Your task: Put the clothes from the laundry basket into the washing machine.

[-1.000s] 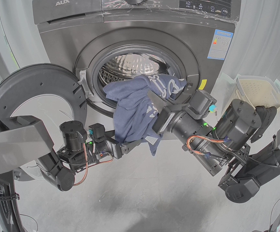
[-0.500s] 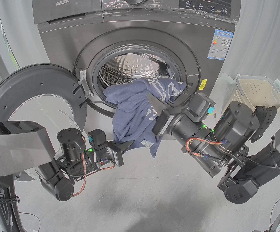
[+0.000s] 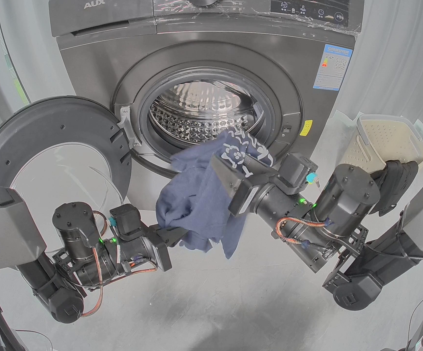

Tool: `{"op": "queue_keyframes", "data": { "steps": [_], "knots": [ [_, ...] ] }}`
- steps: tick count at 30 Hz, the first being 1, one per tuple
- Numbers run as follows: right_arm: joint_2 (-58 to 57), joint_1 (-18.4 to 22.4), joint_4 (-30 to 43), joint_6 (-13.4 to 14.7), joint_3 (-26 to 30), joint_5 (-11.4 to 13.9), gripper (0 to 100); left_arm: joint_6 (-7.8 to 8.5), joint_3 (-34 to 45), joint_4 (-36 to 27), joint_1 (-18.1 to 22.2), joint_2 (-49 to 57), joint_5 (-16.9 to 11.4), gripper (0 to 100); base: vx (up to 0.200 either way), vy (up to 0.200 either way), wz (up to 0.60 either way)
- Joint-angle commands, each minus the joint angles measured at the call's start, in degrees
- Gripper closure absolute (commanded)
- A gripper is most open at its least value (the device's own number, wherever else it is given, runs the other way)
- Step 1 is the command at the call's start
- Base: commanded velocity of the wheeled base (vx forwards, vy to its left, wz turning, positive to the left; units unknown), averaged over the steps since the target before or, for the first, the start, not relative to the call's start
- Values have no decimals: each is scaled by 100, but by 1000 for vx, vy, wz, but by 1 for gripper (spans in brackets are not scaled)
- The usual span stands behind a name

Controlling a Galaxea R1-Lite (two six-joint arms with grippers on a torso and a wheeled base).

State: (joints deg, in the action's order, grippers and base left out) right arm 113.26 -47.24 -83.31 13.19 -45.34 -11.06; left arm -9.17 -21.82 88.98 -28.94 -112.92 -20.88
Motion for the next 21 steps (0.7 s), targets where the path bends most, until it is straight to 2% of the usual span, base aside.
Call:
{"op": "queue_keyframes", "data": {
  "steps": [1,6,9,18,21],
  "knots": [
    [108,-31,52,17,271,7,0,-41,-138,5,-15,420,5,100,0,0,0],
    [117,-110,96,-1,570,16,0,-85,-323,-3,2,622,23,100,0,0,0],
    [161,-110,96,-9,702,16,0,-199,-419,-3,-6,684,58,100,0,0,0],
    [161,-40,96,-27,886,16,0,-226,-630,-3,-6,622,366,100,0,0,0],
    [161,-31,96,-36,957,33,0,-226,-657,-3,-6,649,366,100,0,0,0]
  ]
}}
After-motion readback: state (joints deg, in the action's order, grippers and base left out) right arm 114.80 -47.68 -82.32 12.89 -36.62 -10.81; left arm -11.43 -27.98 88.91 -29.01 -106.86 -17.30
